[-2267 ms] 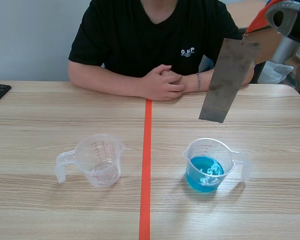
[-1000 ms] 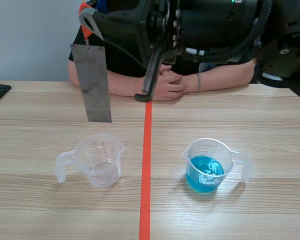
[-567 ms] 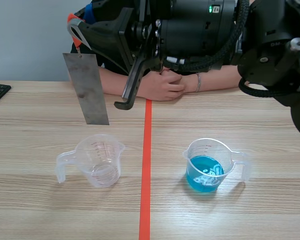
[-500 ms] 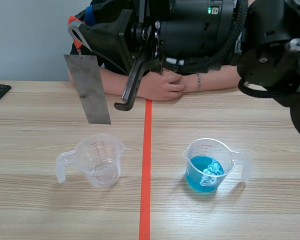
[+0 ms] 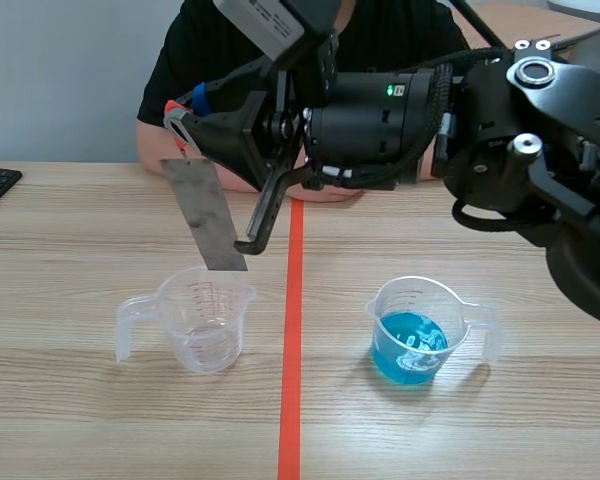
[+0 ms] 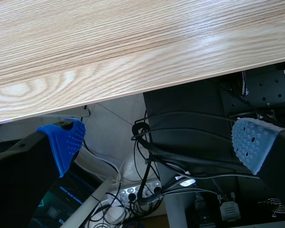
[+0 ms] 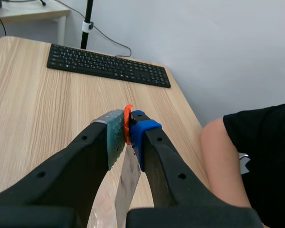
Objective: Do the redox reaction experiment.
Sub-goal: 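Put the plate into the left beaker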
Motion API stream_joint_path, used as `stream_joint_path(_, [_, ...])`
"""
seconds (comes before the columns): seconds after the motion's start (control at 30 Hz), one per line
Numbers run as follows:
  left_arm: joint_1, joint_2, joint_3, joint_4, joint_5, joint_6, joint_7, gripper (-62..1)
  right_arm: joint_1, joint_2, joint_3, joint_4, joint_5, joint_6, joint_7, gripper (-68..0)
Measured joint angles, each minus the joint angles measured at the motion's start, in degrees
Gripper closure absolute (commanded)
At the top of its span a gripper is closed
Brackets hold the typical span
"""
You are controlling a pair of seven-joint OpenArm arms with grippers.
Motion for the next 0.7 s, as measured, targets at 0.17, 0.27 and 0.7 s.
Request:
stream_joint_path(0.17, [0.00, 0.00, 0.00, 0.00, 0.00, 0.00, 0.00, -62.3, 0.00, -0.37, 0.00, -0.50, -0.02, -0.11, 2.49, -1.7])
stream_joint_path(0.27, [0.00, 0.00, 0.00, 0.00, 0.00, 0.00, 0.00, -62.3, 0.00, -0.44, 0.00, -0.50, 0.00, -0.09, 3.43, -1.7])
stream_joint_path(0.7, [0.00, 0.00, 0.00, 0.00, 0.00, 0.00, 0.00, -62.3, 0.00, -1.22, 0.00, -0.50, -1.36, 0.28, 2.51, -1.7])
